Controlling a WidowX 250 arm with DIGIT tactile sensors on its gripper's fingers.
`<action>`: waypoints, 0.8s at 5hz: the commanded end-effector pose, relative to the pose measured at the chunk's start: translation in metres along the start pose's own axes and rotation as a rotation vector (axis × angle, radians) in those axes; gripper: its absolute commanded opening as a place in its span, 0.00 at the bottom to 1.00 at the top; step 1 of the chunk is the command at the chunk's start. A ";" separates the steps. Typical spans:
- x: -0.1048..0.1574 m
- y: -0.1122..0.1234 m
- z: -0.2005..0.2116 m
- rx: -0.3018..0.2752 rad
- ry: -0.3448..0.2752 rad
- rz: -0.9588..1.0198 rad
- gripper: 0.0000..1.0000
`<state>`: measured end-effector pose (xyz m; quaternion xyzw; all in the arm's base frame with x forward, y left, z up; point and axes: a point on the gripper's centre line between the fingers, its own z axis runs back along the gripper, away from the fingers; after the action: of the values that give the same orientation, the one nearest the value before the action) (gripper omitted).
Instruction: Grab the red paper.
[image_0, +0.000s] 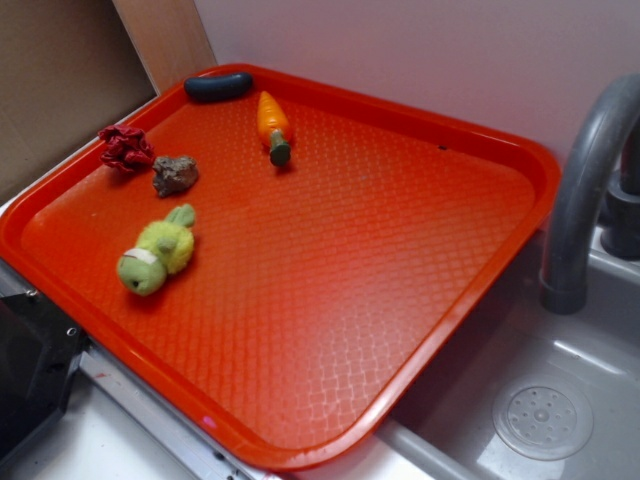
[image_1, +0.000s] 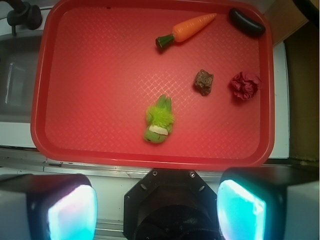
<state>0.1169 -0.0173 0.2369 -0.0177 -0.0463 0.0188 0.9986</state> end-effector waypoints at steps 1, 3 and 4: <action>0.000 0.000 0.000 0.000 0.000 0.000 1.00; 0.000 0.009 -0.022 -0.009 -0.006 0.505 1.00; 0.013 0.026 -0.037 0.034 -0.091 0.690 1.00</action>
<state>0.1318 0.0061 0.1957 -0.0140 -0.0763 0.3485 0.9341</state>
